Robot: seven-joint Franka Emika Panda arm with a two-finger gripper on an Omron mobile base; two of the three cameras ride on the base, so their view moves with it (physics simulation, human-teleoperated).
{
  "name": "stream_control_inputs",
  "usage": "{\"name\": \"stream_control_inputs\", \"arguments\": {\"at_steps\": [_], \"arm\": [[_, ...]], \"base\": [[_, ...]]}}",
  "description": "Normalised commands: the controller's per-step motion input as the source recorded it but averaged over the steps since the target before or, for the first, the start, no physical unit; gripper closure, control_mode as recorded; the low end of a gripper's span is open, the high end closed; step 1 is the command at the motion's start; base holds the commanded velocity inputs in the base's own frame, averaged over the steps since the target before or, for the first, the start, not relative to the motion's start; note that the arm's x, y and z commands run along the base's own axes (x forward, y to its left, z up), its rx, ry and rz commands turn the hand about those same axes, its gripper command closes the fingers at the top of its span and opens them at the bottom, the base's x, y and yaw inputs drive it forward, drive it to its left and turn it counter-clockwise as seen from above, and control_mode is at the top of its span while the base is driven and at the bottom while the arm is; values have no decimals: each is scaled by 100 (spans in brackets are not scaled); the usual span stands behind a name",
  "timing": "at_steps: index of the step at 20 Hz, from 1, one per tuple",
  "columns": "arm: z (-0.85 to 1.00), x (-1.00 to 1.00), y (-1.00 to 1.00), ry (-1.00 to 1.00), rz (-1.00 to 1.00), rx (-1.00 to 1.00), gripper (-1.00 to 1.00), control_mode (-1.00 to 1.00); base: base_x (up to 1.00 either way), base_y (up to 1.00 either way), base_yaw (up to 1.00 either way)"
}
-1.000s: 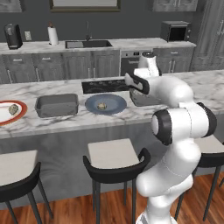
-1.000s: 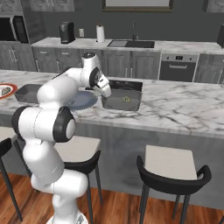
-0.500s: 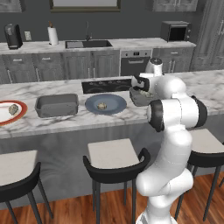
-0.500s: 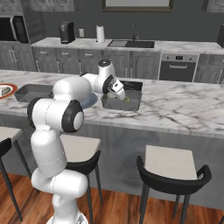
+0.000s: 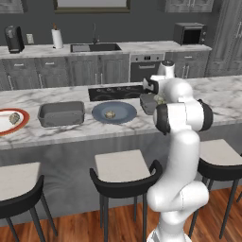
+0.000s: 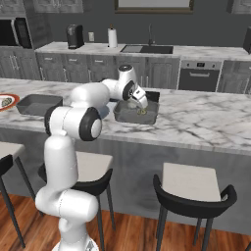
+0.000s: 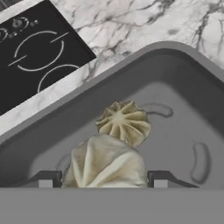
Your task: Place two dumplings into each of the tupperware containers and then place the containers in the fridge.
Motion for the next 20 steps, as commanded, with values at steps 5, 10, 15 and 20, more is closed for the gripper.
{"name": "stream_control_inputs", "arguments": {"at_steps": [5, 10, 15, 20], "arm": [[-38, -6, 0, 0, 0, -15, -100, -100], [-7, -4, 0, 0, 0, -3, -100, -100], [15, 6, -8, -5, 2, 2, -100, -100], [50, -22, -18, -11, 41, 4, -100, -100]], "base": [[0, 0, 0], [0, 0, 0], [0, 0, 0], [0, 0, 0]]}}
